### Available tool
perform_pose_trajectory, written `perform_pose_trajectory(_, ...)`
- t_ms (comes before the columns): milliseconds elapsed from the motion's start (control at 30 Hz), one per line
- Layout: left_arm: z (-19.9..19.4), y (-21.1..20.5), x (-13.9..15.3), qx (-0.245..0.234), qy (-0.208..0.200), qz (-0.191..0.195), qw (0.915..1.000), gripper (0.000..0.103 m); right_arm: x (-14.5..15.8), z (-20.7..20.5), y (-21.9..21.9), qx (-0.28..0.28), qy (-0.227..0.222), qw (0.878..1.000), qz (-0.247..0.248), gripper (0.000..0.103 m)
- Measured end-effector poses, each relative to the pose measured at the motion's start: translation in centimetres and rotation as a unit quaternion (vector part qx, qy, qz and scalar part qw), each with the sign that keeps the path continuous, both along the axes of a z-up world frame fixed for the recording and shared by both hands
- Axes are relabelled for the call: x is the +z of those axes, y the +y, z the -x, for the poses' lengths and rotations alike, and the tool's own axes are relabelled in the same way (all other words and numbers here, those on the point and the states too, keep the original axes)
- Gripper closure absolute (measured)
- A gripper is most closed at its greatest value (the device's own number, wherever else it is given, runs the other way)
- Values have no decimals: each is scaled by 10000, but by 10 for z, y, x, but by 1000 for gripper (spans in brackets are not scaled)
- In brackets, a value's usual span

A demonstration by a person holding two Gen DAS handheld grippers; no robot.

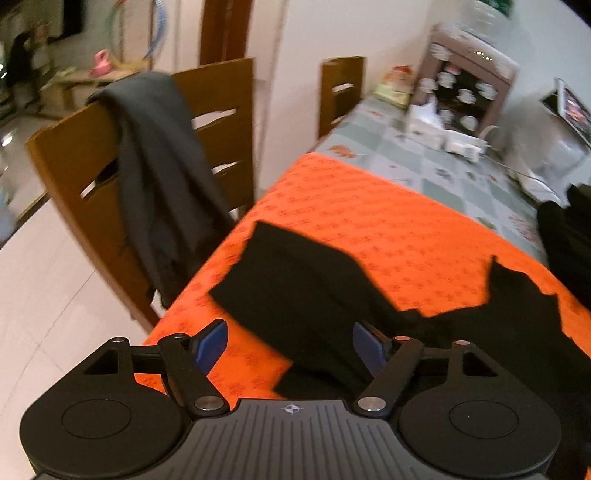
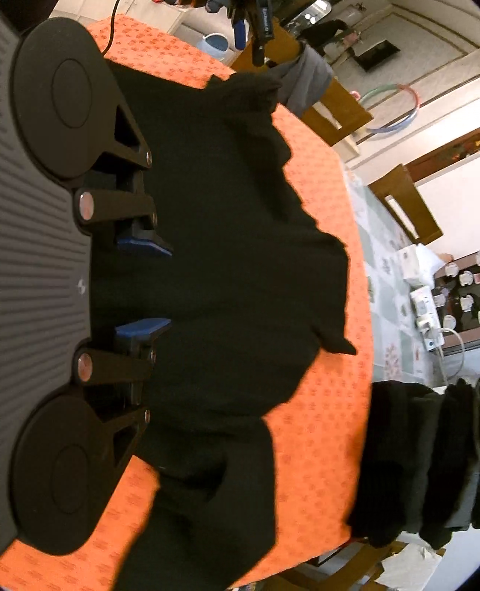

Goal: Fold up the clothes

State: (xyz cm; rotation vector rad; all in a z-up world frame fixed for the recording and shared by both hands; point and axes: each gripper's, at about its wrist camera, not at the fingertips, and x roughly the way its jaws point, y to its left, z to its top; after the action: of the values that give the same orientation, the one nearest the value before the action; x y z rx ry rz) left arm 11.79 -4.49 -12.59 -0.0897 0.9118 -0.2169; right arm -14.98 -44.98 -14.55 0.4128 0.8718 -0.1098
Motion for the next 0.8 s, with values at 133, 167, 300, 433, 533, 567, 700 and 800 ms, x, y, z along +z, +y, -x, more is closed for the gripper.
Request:
perform_pose_trajectory(133,-16,9,-10,278,116,160,9994,26,-5,1,10,17,120,9999,115,60)
perform_pose_trajectory(167,-20,10,-11,329,110,206,9992,26,-5,2,12,13,138,9998,147,60)
perform_pose_trajectory(300,-35,8,-16,581,124,269,9979,26,-2,5,12,-159,77,9997,139,60)
perform_pose_trajectory(433,-47,3,-20,689,101,131,9975,26,2,6,14,-279,-31,9995,138,59)
perform_pose_trajectory(533,-54,-6,-26,545,22,-203,9983,26,1,8,15,-324,-46,9994,110,58)
perform_pose_trajectory(567,-56,-8,-28,511,7,-262,9983,26,0,9,16,-337,-37,9994,94,58)
perform_pose_trajectory(700,-67,-14,-37,465,22,-268,9986,26,-1,9,19,-301,34,9995,136,57)
perform_pose_trajectory(800,-73,-17,-46,409,107,-239,9988,39,-1,8,21,-278,74,9995,163,56)
